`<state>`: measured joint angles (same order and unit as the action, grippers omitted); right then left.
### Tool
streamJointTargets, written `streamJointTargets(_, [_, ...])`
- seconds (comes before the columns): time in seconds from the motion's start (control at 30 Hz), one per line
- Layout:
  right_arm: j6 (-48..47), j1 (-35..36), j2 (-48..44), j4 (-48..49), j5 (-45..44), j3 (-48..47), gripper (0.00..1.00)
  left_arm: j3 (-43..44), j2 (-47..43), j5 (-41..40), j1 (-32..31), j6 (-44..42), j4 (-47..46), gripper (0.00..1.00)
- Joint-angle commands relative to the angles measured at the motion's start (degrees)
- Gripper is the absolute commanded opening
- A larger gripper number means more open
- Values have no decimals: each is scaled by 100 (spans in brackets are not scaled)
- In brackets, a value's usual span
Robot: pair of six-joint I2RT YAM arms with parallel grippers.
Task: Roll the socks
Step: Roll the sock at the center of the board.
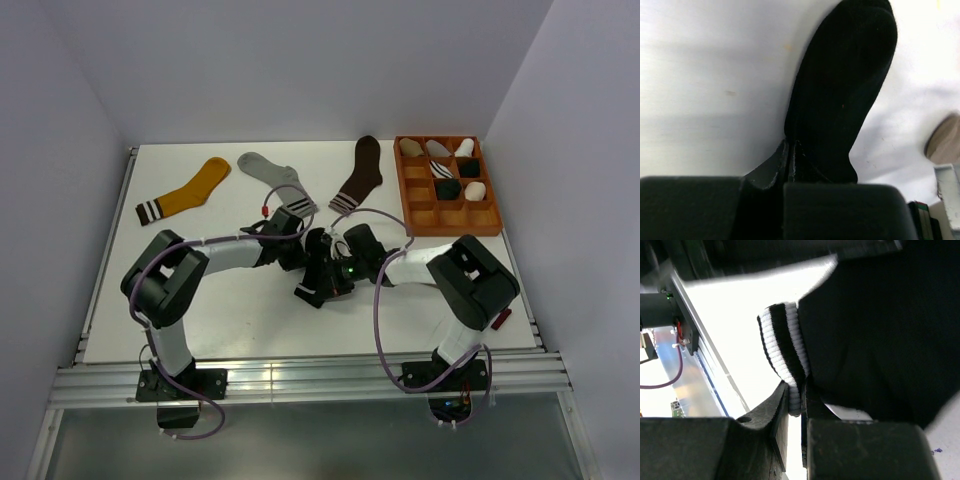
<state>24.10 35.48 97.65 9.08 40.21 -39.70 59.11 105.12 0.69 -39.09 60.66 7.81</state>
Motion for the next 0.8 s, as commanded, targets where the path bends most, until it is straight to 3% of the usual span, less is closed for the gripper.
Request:
streamJointTargets(0.0, [-169, 116, -88, -346, -197, -143, 0, -356, -105, -824, 358, -256, 669, 0])
streamJointTargets(0.3, [-203, 169, 148, -433, 57, -441, 0, -330, -246, -851, 657, -626, 493, 0])
streamJointTargets(0.5, [-204, 169, 605, -451, 268, -722, 0, -435, -299, -667, 657, -617, 327, 7])
streamJointTargets(0.6, [-107, 178, 720, -460, 383, -810, 0, -541, -466, -684, 657, -582, 308, 15])
streamJointTargets(0.77, [121, 169, 966, -548, 558, -978, 0, -585, -922, -807, 657, -425, 510, 38])
